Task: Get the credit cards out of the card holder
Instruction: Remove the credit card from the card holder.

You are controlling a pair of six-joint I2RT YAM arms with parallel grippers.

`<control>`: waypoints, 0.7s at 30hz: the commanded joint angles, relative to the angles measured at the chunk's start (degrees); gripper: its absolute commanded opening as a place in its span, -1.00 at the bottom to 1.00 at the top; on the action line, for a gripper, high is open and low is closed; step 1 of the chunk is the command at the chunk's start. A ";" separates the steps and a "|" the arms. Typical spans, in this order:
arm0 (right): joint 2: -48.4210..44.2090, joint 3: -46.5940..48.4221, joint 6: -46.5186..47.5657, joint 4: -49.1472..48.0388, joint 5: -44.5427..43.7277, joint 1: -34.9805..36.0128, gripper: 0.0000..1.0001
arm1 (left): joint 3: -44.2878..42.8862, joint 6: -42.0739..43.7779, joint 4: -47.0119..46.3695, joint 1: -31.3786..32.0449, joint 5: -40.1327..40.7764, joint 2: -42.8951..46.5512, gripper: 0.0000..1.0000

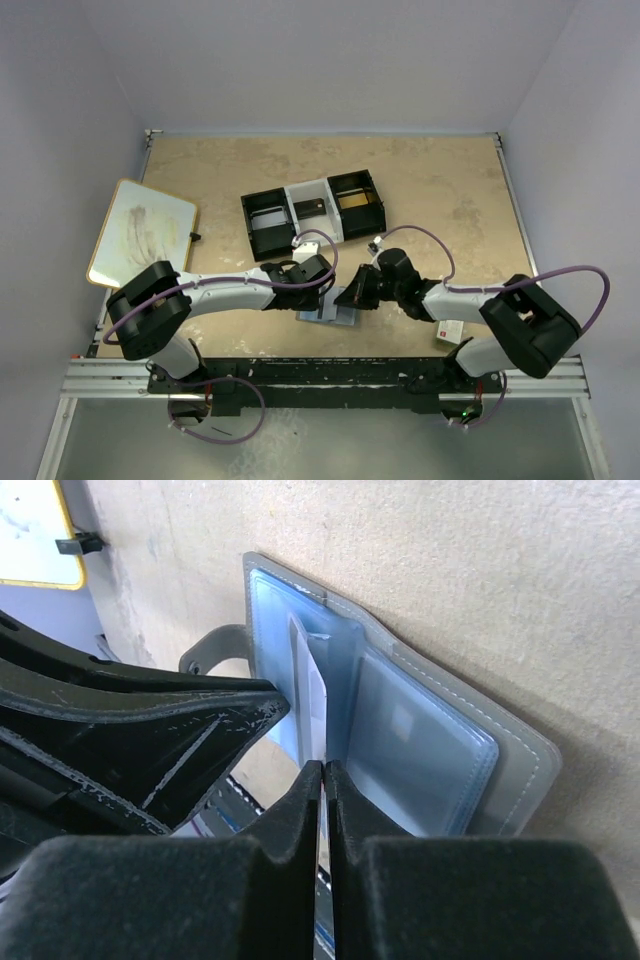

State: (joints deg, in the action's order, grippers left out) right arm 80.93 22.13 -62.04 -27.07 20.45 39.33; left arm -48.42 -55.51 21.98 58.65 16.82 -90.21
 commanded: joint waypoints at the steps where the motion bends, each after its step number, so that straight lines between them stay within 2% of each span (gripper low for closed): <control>1: -1.88 0.45 0.78 2.81 -1.91 -0.55 -0.86 | 0.26 -0.75 2.53 0.10 1.78 -1.46 -0.78; 4: -2.12 0.67 1.55 4.65 -2.07 -0.59 -0.77 | -0.01 -0.57 3.08 0.10 2.07 -1.38 -0.79; 6: -2.29 -0.47 0.57 3.75 -2.18 -0.65 -0.51 | -0.09 -0.55 3.28 0.15 2.24 -1.20 -0.79; 8: -1.55 -1.47 -1.37 -0.02 -1.20 -0.61 -0.41 | 0.21 -0.74 2.82 0.12 2.14 -0.88 -0.79; 12: 0.37 -0.85 -2.02 -4.41 -1.02 -0.64 -0.44 | 0.17 -0.83 2.37 0.14 1.81 -0.73 -0.79; 18: 2.73 -1.46 -3.29 -9.29 2.87 -0.60 -0.59 | 0.47 -1.07 2.60 0.15 2.02 -0.15 -0.80; 21: 2.35 -1.84 -3.61 -7.94 2.13 -0.65 -0.71 | 0.61 -1.39 3.16 0.15 2.78 0.37 -0.80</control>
State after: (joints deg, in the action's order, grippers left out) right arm 83.59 20.95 -64.27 -32.16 21.23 38.94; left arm -48.47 -56.12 22.31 58.65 17.21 -90.19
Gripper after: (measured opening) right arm 0.185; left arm 0.104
